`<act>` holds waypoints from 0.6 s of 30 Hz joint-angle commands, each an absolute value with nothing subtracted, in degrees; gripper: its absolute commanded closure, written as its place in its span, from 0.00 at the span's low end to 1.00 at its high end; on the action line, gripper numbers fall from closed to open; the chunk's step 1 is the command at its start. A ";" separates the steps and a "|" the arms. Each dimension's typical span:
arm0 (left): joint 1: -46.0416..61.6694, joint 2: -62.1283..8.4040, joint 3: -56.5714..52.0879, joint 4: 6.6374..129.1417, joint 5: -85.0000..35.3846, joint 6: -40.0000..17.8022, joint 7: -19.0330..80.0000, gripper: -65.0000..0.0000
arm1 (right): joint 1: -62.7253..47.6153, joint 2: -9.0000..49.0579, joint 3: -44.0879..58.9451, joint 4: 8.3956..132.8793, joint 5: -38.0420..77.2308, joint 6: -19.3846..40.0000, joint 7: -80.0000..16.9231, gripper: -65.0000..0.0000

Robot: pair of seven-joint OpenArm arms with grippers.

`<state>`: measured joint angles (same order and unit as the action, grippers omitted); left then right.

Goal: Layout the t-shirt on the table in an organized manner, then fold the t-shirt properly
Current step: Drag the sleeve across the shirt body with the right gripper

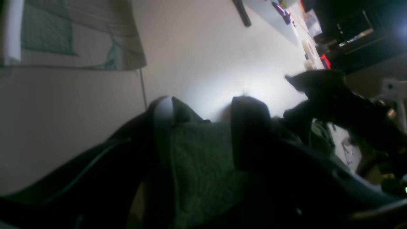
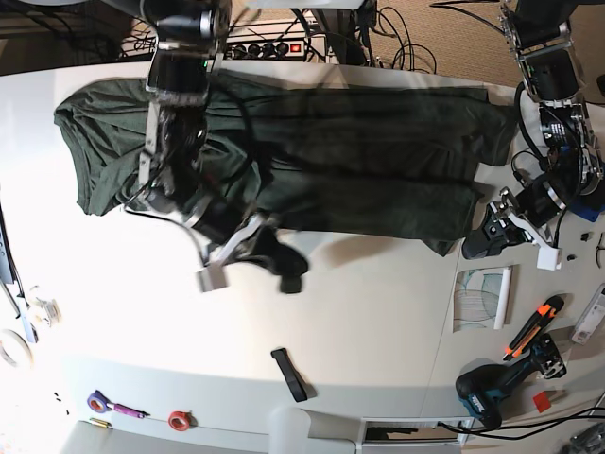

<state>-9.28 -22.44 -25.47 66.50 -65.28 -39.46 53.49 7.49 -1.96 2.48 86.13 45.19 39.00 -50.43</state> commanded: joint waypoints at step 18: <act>-10.48 -26.85 -25.69 67.42 -67.70 -40.00 52.64 0.52 | 5.26 -8.12 -24.77 91.79 29.85 40.00 -40.18 1.00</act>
